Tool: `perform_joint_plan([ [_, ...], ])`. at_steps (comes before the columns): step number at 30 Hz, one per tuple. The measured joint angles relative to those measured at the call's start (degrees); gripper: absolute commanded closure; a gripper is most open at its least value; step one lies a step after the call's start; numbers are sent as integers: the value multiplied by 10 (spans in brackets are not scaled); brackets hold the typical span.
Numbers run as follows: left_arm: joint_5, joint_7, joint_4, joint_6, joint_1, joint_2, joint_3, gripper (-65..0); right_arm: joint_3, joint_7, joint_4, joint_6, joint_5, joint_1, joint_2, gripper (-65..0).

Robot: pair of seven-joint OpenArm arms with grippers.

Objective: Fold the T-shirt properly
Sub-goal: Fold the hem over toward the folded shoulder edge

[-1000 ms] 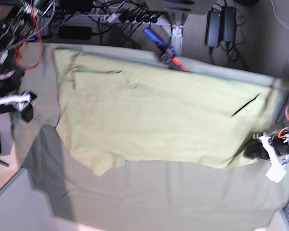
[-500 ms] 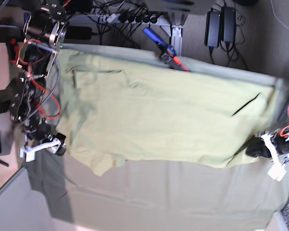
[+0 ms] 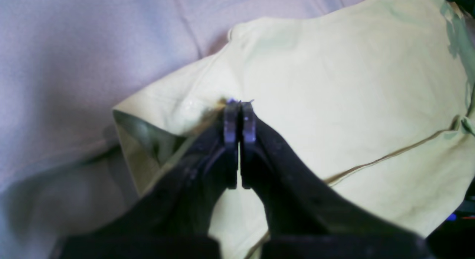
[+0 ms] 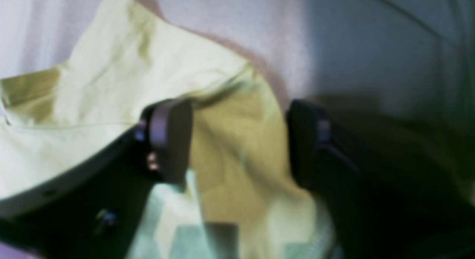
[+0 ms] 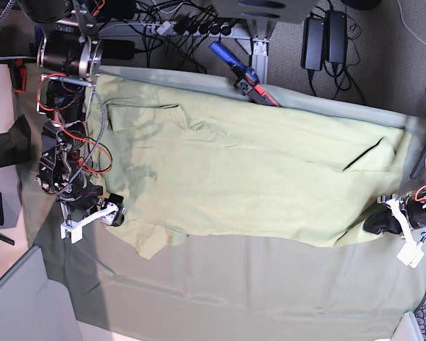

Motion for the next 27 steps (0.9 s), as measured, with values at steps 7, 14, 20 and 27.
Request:
perform_joint_plan([
  [7,29,-31,0,0,-1,0,0,0,0,2,0,0,-4,-2,-3,0],
  [14,50,-38,0,0,-1,-3,0,0,0,-31,30,2,-6,-3,8,0],
  [20,45,-13,0,0,-2,-48,0,0,-2,-77,146,9,29,-45,31,0],
  [27,2,29,0,-1,1,-74,0,0,0,-86,254,11,44,-141,62,0],
])
